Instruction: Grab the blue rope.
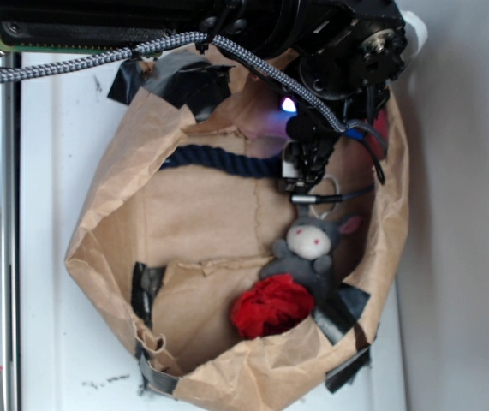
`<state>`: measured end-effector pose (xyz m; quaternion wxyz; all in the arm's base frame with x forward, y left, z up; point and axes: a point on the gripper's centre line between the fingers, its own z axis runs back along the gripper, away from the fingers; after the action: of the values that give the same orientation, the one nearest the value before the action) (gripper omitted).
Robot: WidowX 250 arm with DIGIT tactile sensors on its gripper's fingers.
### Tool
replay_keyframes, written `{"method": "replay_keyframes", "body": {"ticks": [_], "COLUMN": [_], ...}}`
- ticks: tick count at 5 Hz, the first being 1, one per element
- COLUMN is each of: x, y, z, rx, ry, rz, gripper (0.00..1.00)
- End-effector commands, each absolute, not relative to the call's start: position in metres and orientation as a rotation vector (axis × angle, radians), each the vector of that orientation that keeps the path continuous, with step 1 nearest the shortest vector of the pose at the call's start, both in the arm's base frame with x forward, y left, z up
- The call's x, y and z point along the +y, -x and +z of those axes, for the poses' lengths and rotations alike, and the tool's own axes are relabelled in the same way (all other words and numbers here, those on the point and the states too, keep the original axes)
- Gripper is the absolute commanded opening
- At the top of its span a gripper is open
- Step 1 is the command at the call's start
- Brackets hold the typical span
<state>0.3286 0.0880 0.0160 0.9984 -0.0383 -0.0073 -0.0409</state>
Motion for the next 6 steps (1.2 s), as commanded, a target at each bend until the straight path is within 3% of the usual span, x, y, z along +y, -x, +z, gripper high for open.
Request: {"method": "replay_keyframes", "body": {"ticks": [1, 2, 3, 5, 6], "x": [0.096, 0.099, 0.108, 0.104, 0.087], "y": [-0.331, -0.327, -0.321, -0.310, -0.305], "z": [0.026, 0.046, 0.074, 0.088, 0.080], "rx": [-0.107, -0.141, -0.177, -0.188, -0.165], "ry": [0.061, 0.094, 0.148, 0.178, 0.135], "rz": [-0.066, -0.074, -0.078, -0.089, -0.117], "gripper": [0.00, 0.00, 1.00, 1.00, 1.00]}}
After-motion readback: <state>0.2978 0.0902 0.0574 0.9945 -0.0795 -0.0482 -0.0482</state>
